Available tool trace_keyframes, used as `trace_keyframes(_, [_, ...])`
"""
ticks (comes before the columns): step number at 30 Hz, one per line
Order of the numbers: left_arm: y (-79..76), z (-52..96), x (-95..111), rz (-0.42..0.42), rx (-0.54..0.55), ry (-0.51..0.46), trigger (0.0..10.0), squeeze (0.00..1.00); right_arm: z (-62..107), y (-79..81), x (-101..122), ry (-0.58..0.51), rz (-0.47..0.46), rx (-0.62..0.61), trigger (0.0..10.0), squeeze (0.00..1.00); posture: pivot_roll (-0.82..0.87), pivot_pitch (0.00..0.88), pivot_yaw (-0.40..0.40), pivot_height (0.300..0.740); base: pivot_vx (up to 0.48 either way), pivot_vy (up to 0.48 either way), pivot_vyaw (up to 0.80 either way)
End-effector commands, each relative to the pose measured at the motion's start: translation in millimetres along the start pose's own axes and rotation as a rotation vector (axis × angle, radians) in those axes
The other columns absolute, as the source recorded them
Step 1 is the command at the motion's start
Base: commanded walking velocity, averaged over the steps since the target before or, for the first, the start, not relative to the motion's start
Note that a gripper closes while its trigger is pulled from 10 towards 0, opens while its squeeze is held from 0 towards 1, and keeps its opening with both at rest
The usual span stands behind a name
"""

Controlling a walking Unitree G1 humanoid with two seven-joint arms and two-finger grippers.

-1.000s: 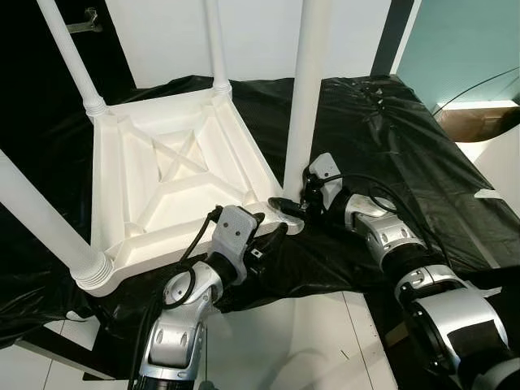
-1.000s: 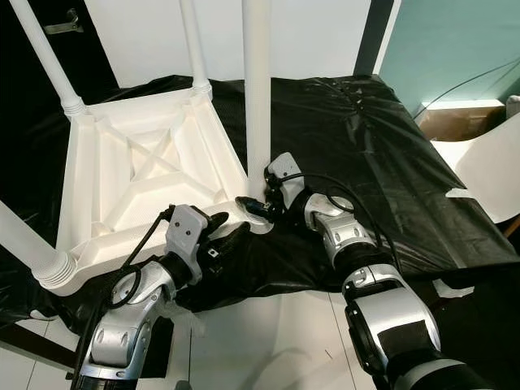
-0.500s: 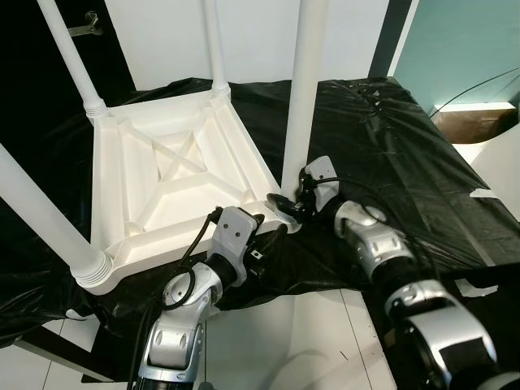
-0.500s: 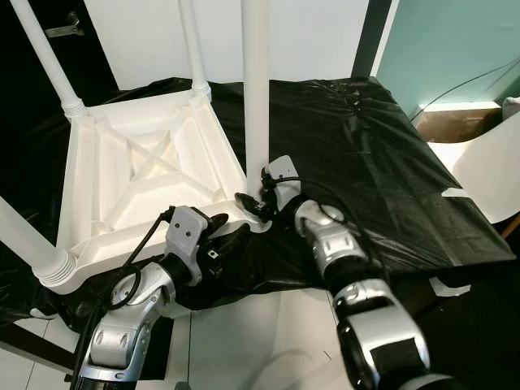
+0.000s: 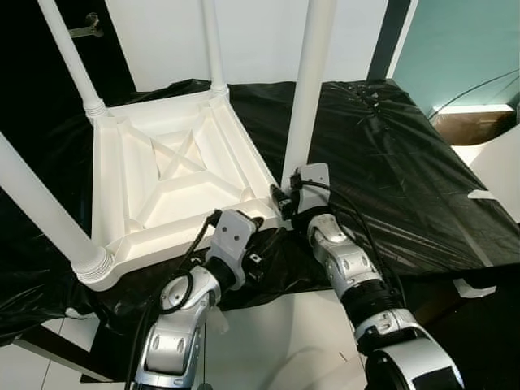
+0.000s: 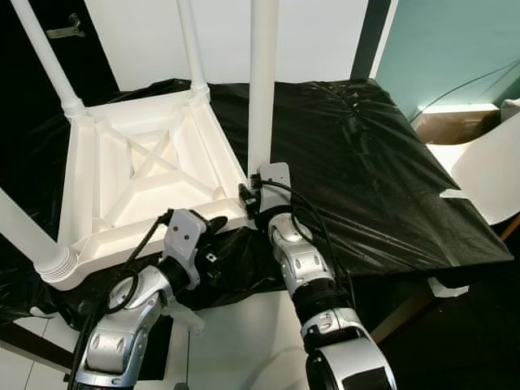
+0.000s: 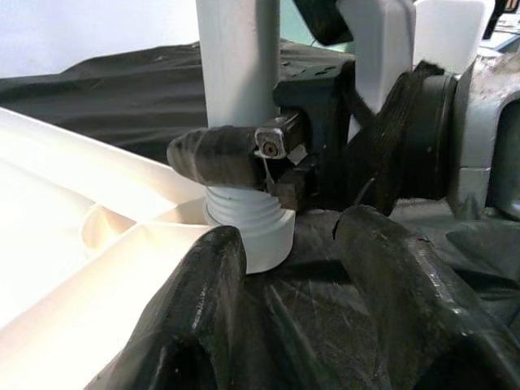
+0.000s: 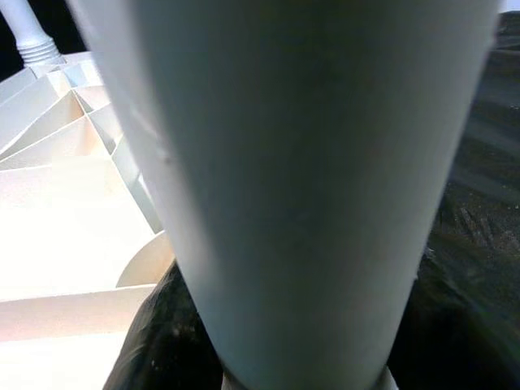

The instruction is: Building children table

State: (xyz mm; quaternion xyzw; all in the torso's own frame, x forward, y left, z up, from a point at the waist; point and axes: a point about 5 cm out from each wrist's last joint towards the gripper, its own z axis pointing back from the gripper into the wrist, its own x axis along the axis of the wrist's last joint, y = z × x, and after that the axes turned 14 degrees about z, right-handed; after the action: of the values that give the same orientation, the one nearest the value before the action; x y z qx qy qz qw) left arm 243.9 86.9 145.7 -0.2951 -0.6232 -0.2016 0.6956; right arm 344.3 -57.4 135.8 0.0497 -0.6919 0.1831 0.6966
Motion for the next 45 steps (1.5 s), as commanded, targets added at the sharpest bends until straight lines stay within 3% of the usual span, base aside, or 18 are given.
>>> trace_keyframes(1, [2.2, 1.0, -1, 0.013, 0.074, -0.008, 10.0, 0.00, 3.6, 7.7, -14, 0.068, -0.046, 0.019, 10.0, 0.00, 0.08, 0.000, -0.042, 0.740, 0.000, 0.000, 0.00])
trace_keyframes(4, [2.4, 1.4, -1, 0.019, 0.078, -0.007, 10.0, 0.00, 4.6, 4.8, -11, 0.053, -0.050, 0.014, 10.0, 0.00, 0.08, 0.000, -0.043, 0.740, 0.000, 0.000, 0.00])
trace_keyframes(6, [1.8, 1.4, -1, 0.022, 0.081, -0.008, 10.0, 0.00, 7.3, -0.1, -8, 0.020, -0.047, 0.029, 10.0, 1.00, 0.07, 0.000, -0.045, 0.740, 0.000, 0.000, 0.00])
trace_keyframes(12, [1.6, 1.1, -2, 0.025, 0.084, -0.009, 10.0, 0.00, 12.4, -9.5, -7, -0.022, -0.042, 0.087, 10.0, 1.00, 0.07, 0.000, -0.047, 0.740, 0.000, 0.000, 0.00])
trace_keyframes(15, [2.2, 0.6, -1, 0.028, 0.088, -0.012, 10.0, 0.00, 18.6, -25.1, -8, -0.063, -0.006, 0.212, 10.0, 1.00, 0.07, 0.000, -0.049, 0.740, 0.000, 0.000, 0.00])
trace_keyframes(17, [2.3, 0.5, -1, 0.029, 0.088, -0.012, 10.0, 0.00, 19.6, -27.2, -8, -0.070, 0.004, 0.232, 10.0, 1.00, 0.07, 0.000, -0.049, 0.740, 0.000, 0.000, 0.00])
trace_keyframes(18, [2.7, 0.1, -1, 0.029, 0.090, -0.013, 10.0, 0.00, 19.8, -31.7, -8, -0.075, 0.016, 0.272, 10.0, 0.64, 0.07, 0.000, -0.050, 0.740, 0.000, 0.000, 0.00])
trace_keyframes(19, [3.1, -0.2, 0, 0.029, 0.091, -0.015, 10.0, 0.00, 19.1, -36.3, -7, -0.082, 0.041, 0.315, 10.0, 0.00, 0.07, 0.000, -0.050, 0.740, 0.000, 0.000, 0.00])
trace_keyframes(27, [5.2, -2.3, 2, 0.024, 0.090, -0.019, 10.0, 0.00, 8.5, -47.1, 2, -0.098, 0.145, 0.489, 10.0, 0.00, 0.06, 0.000, -0.048, 0.740, 0.000, 0.000, 0.00])
trace_keyframes(33, [8.0, -3.6, 5, 0.016, 0.094, -0.028, 10.0, 0.00, -1.7, -41.9, 7, -0.089, 0.220, 0.600, 10.0, 0.00, 0.08, 0.000, -0.055, 0.740, 0.000, 0.000, 0.00])
trace_keyframes(35, [8.9, -2.9, 6, 0.013, 0.100, -0.032, 10.0, 0.00, -3.6, -39.5, 6, -0.071, 0.244, 0.629, 9.5, 0.00, 0.09, 0.000, -0.062, 0.740, 0.000, 0.000, 0.00])
trace_keyframes(36, [9.5, -2.1, 6, 0.011, 0.107, -0.034, 10.0, 0.00, -4.7, -39.4, 3, -0.045, 0.267, 0.643, 1.4, 0.00, 0.11, 0.000, -0.069, 0.740, 0.000, 0.000, 0.00])
trace_keyframes(37, [9.8, -0.8, 6, 0.011, 0.114, -0.037, 10.0, 0.00, -4.6, -39.6, 0, -0.022, 0.276, 0.660, 0.0, 0.00, 0.11, 0.000, -0.073, 0.740, 0.000, 0.000, 0.00])
trace_keyframes(45, [8.7, 1.4, 5, 0.017, 0.124, -0.039, 10.0, 0.00, -3.4, -44.0, -11, 0.028, 0.265, 0.664, 0.0, 0.00, 0.11, 0.000, -0.078, 0.740, 0.000, 0.000, 0.00])
